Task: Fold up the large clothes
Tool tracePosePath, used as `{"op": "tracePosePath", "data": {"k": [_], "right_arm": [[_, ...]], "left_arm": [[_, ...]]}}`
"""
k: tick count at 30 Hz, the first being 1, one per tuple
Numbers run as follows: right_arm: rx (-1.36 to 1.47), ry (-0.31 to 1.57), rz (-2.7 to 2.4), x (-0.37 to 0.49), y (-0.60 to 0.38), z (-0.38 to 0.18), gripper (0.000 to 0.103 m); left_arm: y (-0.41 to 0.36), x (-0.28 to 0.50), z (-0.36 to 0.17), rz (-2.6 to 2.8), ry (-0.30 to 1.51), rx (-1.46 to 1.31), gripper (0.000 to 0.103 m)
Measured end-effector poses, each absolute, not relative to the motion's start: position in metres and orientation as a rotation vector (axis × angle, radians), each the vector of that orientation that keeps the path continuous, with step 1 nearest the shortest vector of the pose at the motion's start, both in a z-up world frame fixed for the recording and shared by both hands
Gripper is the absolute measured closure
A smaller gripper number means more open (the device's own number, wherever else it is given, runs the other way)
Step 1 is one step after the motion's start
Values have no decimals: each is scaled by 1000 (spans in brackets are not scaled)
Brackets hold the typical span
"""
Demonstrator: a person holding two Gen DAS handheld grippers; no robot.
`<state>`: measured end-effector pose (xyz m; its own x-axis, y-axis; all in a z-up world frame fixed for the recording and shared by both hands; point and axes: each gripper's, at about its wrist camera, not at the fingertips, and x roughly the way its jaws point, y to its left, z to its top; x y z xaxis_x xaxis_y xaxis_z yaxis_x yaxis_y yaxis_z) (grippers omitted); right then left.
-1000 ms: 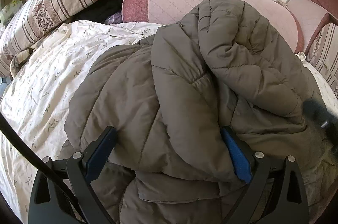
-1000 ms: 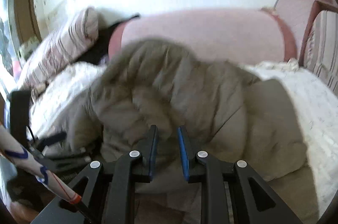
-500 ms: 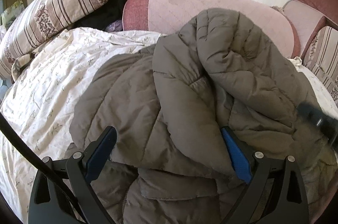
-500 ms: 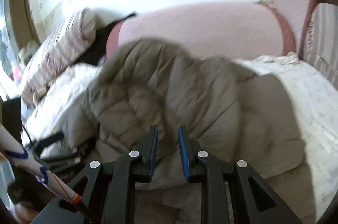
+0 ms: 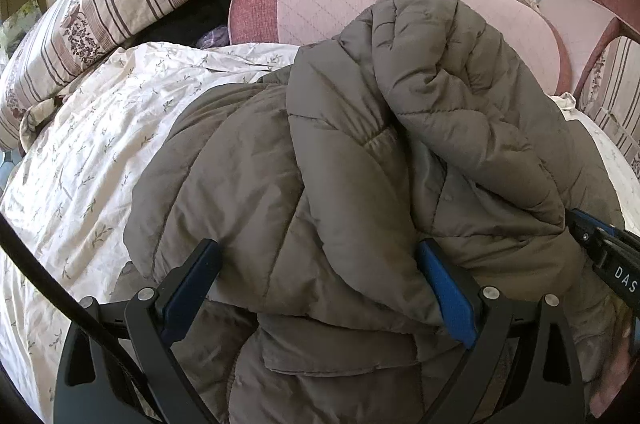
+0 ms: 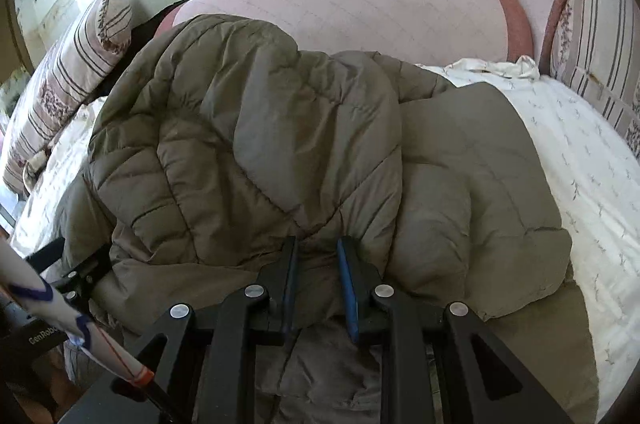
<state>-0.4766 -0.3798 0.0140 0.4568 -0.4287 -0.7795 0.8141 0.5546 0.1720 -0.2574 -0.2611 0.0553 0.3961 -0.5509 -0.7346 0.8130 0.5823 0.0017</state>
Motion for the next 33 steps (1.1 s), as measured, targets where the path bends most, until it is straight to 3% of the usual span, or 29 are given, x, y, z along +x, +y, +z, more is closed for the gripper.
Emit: {"op": "tracePosePath", "data": {"k": [14, 33], "right_arm": [[559, 641, -766, -487, -362, 54, 81], [564, 765, -722, -466, -356, 12, 81]], "left_arm": [[-247, -263, 79, -920, 700, 339, 5], [-258, -265, 59, -910, 731, 399, 5]]}}
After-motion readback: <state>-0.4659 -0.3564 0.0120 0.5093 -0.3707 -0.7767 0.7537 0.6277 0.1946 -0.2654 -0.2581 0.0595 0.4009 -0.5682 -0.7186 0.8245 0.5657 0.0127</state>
